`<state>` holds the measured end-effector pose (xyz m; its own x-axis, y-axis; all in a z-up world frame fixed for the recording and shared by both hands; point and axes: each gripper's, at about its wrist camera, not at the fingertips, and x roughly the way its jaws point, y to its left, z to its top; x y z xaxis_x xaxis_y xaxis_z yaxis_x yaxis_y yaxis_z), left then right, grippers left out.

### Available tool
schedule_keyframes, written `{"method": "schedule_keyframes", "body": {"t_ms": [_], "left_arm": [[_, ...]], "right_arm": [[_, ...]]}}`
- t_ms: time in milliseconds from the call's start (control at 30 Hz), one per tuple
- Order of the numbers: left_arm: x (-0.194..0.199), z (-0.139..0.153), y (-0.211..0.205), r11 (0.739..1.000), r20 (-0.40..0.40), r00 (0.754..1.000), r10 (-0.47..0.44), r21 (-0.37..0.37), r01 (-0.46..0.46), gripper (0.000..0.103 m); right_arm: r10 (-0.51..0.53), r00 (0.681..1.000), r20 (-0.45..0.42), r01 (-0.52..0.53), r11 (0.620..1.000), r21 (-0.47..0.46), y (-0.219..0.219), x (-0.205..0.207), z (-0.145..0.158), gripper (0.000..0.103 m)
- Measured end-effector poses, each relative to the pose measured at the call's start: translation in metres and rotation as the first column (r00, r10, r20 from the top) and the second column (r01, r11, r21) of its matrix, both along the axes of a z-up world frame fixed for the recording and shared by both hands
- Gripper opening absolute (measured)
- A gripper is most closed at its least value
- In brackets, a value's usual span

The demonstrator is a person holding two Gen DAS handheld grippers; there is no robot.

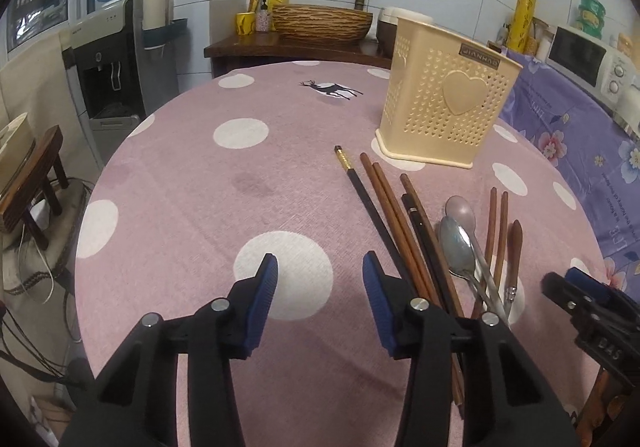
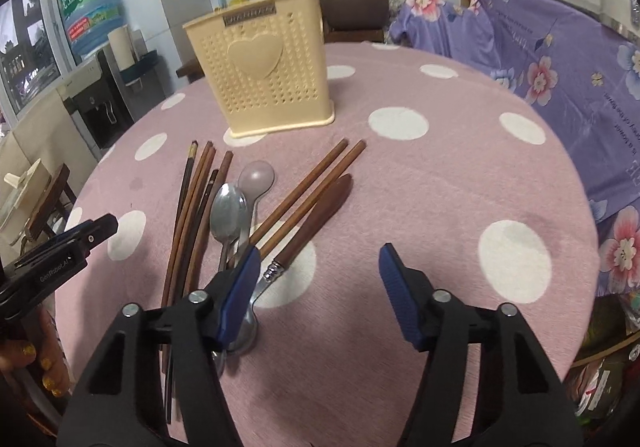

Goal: Organize utensils
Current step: 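Move the right tool to the wooden spatula and close on its handle, then grasp the black-and-gold chopstick with the left tool while the right holds the spatula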

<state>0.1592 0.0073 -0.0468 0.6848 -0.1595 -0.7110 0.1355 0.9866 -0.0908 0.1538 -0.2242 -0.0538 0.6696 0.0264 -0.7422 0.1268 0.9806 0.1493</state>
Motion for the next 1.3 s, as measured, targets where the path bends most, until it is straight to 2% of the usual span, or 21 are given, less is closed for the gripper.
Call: {"method": "schedule_keyframes", "body": {"t_ms": [300,567,833,1033,1167,1300], "left_arm": [[0.016,-0.004,-0.005,1.0,-0.044,0.999,-0.012,-0.007,0.012,0.041],[0.019,-0.007,-0.006,1.0,-0.046,0.999,-0.014,0.006,0.014,0.041],[0.032,-0.007,-0.005,1.0,-0.066,0.998,-0.015,0.026,0.017,0.041],[0.062,-0.007,-0.017,0.999,-0.109,0.993,-0.039,0.008,0.04,0.041],[0.09,-0.014,-0.024,0.999,-0.172,0.985,-0.027,-0.034,0.021,0.04],[0.111,-0.018,-0.03,0.997,-0.201,0.98,-0.012,-0.075,-0.003,0.035]], "right_arm": [[-0.032,0.994,-0.102,0.036,0.999,0.039,0.001,0.037,-0.017,0.042],[-0.041,0.995,-0.096,0.037,0.998,-0.045,0.008,0.054,-0.018,0.029],[0.057,0.991,-0.124,-0.075,0.986,-0.146,0.002,0.061,-0.016,0.014],[0.085,0.988,-0.13,-0.099,0.989,-0.111,-0.012,0.063,-0.018,0.012],[0.072,0.991,-0.113,-0.085,0.99,-0.111,-0.01,0.061,-0.018,0.012],[0.072,0.992,-0.104,-0.083,0.991,-0.106,-0.01,0.059,-0.019,0.012]]}}
